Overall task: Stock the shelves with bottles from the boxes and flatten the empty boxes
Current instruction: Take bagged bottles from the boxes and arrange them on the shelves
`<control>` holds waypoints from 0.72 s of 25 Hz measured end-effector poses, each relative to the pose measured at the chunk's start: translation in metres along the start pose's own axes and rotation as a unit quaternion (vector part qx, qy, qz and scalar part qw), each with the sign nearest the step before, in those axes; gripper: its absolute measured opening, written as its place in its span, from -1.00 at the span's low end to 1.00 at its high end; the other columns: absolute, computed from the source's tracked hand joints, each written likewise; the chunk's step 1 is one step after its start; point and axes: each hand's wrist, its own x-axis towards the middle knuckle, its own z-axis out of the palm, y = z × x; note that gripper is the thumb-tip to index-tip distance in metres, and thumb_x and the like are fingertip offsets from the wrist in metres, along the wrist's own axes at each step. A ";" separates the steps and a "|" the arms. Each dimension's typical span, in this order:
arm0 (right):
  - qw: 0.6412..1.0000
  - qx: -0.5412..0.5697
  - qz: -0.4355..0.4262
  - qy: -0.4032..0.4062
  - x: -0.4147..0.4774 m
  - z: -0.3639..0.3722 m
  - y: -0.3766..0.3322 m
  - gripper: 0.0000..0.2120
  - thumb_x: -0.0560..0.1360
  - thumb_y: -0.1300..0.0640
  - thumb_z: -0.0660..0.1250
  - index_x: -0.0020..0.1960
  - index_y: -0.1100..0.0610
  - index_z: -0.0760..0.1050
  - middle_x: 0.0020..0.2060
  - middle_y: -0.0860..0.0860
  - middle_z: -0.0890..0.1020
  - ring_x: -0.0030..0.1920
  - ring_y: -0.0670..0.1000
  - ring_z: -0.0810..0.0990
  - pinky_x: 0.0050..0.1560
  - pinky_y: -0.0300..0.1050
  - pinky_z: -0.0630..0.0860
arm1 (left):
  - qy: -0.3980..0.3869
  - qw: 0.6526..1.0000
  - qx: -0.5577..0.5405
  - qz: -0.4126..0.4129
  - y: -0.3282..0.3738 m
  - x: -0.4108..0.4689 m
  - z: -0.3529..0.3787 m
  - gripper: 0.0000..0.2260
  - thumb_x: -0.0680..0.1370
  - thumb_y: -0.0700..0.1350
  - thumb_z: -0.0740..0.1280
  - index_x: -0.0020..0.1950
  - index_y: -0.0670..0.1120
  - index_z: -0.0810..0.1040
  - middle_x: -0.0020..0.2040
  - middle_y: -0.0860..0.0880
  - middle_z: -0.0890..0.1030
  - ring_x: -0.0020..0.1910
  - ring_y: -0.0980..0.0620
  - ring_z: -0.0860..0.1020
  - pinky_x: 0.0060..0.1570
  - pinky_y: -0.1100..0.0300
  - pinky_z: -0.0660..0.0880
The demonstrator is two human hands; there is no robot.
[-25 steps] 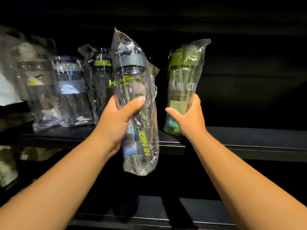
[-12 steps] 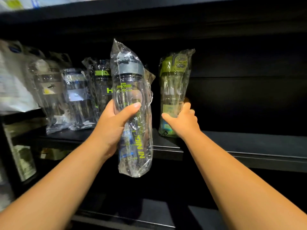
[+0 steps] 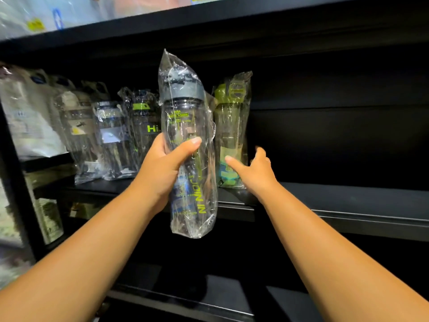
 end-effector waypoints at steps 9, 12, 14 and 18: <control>0.953 0.222 -0.101 -0.180 -0.095 -0.076 0.014 -0.25 0.16 -0.40 0.48 0.30 -0.25 0.41 0.21 -0.16 0.59 0.14 -0.18 0.61 0.06 -0.17 0.54 | -0.066 0.997 -0.029 0.005 0.003 -0.016 0.083 -0.56 0.51 -0.11 0.47 0.34 -0.10 0.42 0.19 -0.10 0.65 0.10 -0.04 0.67 0.00 0.12 0.63; 0.958 0.195 -0.108 -0.181 -0.094 -0.095 0.028 0.04 0.15 -0.21 0.62 0.51 -0.12 0.21 0.24 -0.12 0.61 0.21 -0.14 0.60 0.23 -0.03 0.53 | -0.083 0.993 -0.089 -0.013 -0.002 -0.016 0.112 -0.55 0.51 -0.09 0.46 0.36 -0.09 0.41 0.22 -0.15 0.63 0.12 -0.10 0.66 0.03 0.00 0.63; 0.956 0.210 -0.110 -0.171 -0.088 -0.105 0.028 -0.06 0.23 0.02 0.62 0.50 -0.03 0.24 0.19 -0.09 0.65 0.18 -0.09 0.63 0.20 -0.02 0.55 | -0.093 0.992 -0.088 -0.015 -0.004 -0.013 0.126 -0.56 0.53 -0.09 0.43 0.37 -0.09 0.40 0.22 -0.12 0.63 0.13 -0.08 0.66 0.08 -0.02 0.62; 0.975 0.164 -0.125 -0.083 -0.074 -0.124 0.031 -0.30 0.32 0.22 0.61 0.32 -0.10 0.34 0.11 -0.25 0.59 0.09 -0.29 0.61 0.05 -0.32 0.55 | -0.120 0.992 0.048 0.002 -0.008 -0.004 0.139 -0.31 0.49 0.20 0.43 0.50 -0.02 0.26 0.22 0.16 0.57 0.13 0.34 0.57 0.12 0.38 0.50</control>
